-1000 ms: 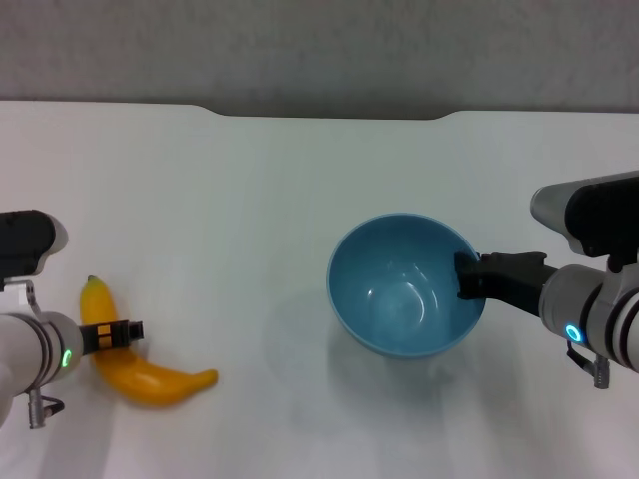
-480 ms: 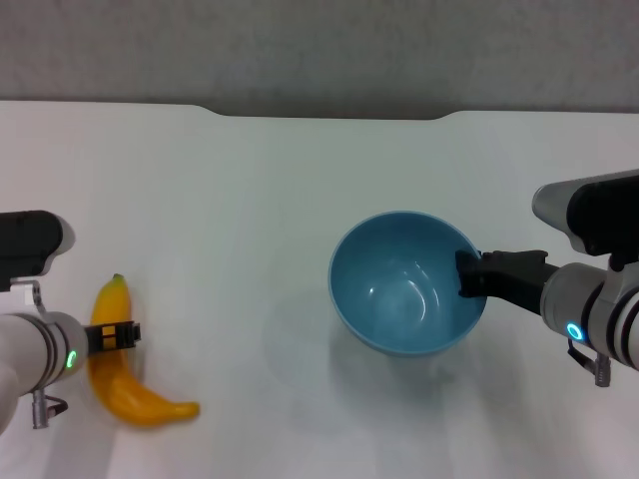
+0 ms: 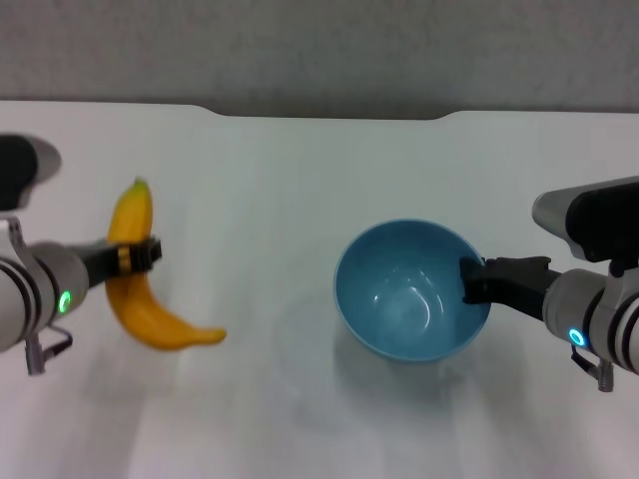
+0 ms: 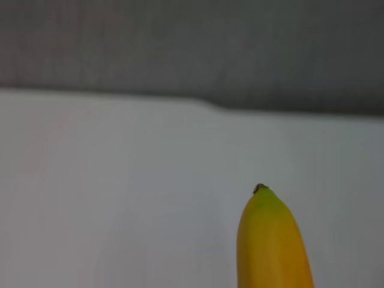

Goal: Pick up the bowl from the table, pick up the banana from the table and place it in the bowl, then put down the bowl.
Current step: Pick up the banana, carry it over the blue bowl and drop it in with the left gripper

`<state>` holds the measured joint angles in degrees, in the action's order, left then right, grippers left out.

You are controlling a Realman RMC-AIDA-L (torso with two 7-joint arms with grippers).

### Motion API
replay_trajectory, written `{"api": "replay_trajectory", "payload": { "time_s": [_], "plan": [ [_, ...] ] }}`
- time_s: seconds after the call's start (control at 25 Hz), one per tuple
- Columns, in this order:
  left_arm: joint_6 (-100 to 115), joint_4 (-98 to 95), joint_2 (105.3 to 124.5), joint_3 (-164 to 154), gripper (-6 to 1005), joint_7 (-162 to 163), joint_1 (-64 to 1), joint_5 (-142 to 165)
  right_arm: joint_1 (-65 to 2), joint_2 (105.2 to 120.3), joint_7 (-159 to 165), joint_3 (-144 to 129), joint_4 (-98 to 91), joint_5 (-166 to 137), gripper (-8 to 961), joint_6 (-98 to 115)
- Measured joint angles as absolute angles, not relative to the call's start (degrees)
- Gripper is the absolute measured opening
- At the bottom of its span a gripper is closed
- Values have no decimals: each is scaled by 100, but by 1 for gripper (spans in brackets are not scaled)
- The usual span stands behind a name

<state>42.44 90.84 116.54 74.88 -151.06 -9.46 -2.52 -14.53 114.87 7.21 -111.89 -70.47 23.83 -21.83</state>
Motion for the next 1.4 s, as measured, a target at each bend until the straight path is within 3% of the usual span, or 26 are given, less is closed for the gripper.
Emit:
{"api": "replay_trajectory", "payload": {
  "time_s": [0.56,1.4],
  "plan": [
    [2704,9918,11659,6589,528,-15143,-417,-465,-1711,11504,747,-11601,-7048,2474,34,-1939],
    [237,8564,11668,5996,546,-14745,-682,-496,-2038,11505,723,-11952,-7131,2749,34,-1859]
  ]
}}
